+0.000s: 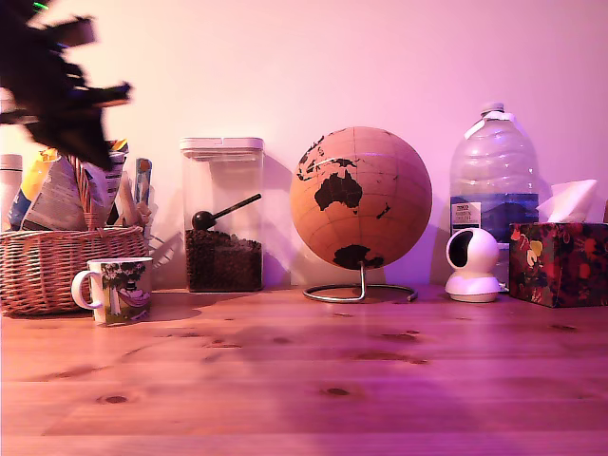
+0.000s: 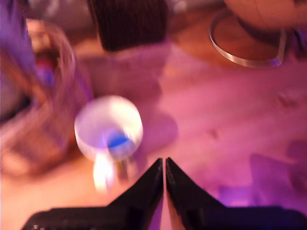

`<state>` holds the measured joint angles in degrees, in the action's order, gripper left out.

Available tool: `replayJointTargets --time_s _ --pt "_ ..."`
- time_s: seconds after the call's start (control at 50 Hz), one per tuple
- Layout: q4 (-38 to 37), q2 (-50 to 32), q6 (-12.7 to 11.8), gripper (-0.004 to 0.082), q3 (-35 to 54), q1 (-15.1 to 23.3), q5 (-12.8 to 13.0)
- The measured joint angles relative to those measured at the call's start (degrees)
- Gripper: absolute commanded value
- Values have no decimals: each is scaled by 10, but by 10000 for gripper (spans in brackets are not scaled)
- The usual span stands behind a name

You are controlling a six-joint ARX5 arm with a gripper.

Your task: Pick up the coffee capsules from the table one by one and drop them inside the nearest coffee cup

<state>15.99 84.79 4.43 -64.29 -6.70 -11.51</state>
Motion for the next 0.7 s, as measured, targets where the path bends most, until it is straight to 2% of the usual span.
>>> replayJointTargets --time_s 0.24,0.36,0.38,0.46,0.48,0.6,0.7 --pt "-26 -137 -10 -19 111 0 -6" --pt "-52 -200 -28 -19 172 0 -9" --pt "-56 -210 -40 -19 184 0 -9" --pt "-73 -249 -40 -19 229 0 -11" --pt "-75 -260 -56 -19 243 0 -12" --pt "-83 -321 -57 -19 313 0 -15" --pt "-92 -375 -70 -19 360 0 -15"
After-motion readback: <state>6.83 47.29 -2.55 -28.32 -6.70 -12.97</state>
